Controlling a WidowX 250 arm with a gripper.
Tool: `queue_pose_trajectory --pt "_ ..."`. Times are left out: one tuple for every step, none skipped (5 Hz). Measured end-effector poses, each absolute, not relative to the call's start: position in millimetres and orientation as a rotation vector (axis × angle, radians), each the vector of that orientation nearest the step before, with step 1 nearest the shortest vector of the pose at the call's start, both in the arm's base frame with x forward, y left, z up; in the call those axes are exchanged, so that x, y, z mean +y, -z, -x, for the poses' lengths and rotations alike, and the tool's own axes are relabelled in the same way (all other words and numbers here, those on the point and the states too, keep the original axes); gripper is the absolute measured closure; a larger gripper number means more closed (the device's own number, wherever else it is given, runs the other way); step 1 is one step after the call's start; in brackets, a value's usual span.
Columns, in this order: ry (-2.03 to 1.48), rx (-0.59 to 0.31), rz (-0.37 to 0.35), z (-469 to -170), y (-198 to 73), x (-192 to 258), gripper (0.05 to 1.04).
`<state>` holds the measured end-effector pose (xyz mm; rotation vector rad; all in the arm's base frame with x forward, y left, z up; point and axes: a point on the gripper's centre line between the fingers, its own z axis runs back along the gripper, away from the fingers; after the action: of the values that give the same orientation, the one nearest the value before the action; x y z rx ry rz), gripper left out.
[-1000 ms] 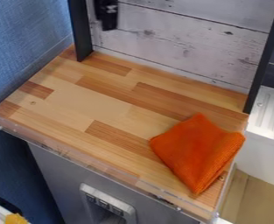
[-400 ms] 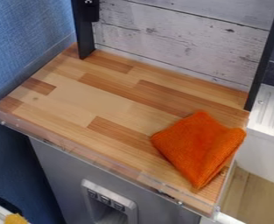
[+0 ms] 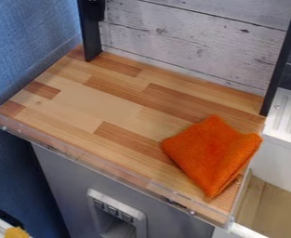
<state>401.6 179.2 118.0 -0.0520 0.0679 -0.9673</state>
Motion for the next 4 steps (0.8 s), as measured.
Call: queue_pose_trajectory --pt "0.946 0.094 0.03 -399.6 -118.2 183.9 0.089" --pt "0.924 0.113 0.005 -397.6 -118.4 188.0 0.088" --pt "0.908 0.103 -0.025 -395.2 -118.5 188.9 0.089" --pt "0.906 0.071 -0.069 -397.1 -116.4 190.3 0.089"
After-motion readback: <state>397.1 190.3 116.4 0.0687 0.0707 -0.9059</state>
